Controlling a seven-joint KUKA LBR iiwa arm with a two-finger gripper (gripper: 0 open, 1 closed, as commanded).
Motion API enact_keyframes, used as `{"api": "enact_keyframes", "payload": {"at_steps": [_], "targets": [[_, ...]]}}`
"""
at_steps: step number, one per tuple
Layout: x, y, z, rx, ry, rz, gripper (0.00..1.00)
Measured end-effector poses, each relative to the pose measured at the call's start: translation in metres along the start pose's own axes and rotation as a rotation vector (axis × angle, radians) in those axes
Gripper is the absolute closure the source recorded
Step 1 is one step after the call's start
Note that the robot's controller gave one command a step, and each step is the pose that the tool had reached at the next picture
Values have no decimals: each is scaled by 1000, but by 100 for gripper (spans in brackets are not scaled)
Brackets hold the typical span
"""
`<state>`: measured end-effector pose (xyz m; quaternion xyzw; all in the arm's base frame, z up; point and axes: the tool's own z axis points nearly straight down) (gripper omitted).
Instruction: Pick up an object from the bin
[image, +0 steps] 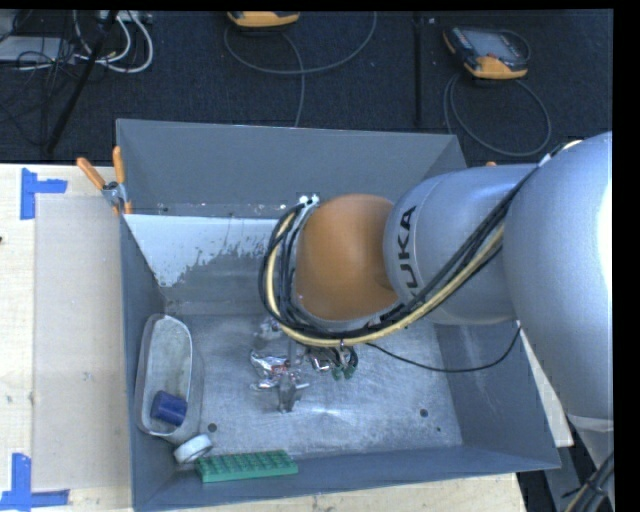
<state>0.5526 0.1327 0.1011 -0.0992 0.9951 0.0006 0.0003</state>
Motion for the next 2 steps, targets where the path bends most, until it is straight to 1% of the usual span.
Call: {"api": "enact_keyframes", "payload": {"at_steps": [1,2], "targets": [[6,-10,2,1,3,109,0],[12,-7,29,-1,-2,212,0]]}}
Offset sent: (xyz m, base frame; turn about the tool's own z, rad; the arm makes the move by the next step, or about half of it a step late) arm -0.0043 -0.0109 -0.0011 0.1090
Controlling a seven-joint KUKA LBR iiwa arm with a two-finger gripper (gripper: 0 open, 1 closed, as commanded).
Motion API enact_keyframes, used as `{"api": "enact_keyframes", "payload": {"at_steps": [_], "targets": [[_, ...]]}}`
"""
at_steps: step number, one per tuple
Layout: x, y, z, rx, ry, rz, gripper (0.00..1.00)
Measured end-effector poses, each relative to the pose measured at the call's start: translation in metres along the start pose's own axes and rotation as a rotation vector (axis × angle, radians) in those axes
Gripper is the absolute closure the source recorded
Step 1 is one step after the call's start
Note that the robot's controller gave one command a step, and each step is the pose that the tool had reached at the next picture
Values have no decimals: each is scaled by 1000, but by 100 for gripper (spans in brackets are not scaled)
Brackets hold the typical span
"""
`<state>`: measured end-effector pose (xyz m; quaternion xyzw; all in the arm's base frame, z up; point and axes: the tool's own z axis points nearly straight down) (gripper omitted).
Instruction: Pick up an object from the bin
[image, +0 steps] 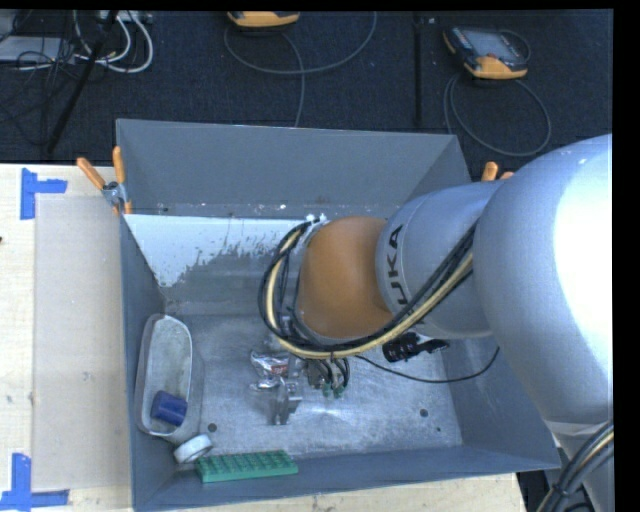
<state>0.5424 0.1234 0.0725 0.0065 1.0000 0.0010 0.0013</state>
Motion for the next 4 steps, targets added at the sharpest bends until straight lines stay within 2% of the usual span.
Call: {"api": "enact_keyframes", "payload": {"at_steps": [1,2,3,4], "targets": [[-1,0,-1,1,2,2,0],[-2,0,-3,-1,0,3,100],[-4,1,-100,0,-5,4,100],[-5,1,-106,1,2,5,100]]}}
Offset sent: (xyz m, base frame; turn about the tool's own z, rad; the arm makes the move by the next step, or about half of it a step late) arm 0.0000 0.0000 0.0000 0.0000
